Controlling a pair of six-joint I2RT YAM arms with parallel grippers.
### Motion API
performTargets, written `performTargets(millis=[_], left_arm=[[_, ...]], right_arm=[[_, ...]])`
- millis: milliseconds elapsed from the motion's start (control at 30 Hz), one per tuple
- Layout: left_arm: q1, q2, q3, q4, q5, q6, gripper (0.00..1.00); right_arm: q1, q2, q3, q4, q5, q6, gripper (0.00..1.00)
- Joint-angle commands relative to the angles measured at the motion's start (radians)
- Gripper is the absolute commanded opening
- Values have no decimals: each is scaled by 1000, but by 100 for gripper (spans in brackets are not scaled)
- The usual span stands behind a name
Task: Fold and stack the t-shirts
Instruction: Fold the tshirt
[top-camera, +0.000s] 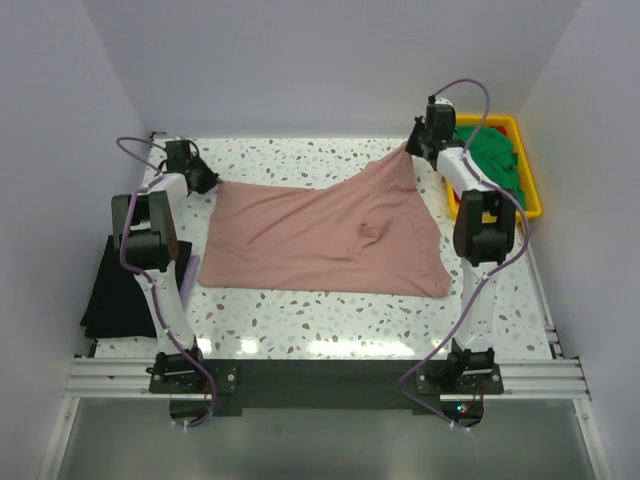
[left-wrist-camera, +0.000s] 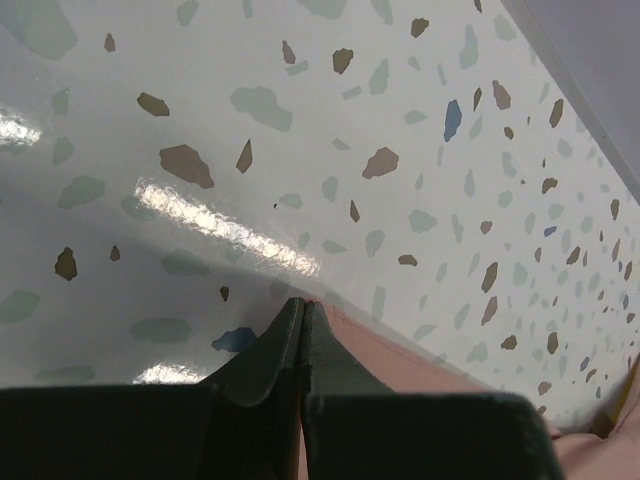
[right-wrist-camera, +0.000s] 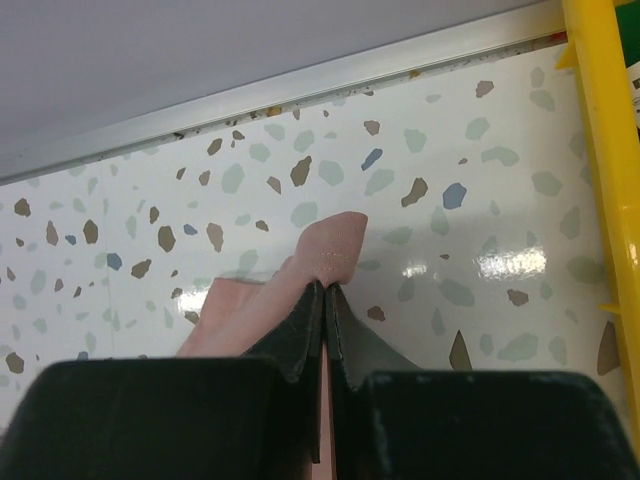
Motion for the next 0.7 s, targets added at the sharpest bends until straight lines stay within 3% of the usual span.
performTargets(millis=[0,667], left_arm=[[18,-35,14,74,30,-36,0],[55,-18,22,135,128,-126,0]], right_arm=[[-10,-93,-26,93,-20,4,0],[-70,-323,-340,189,-55,-2,0]])
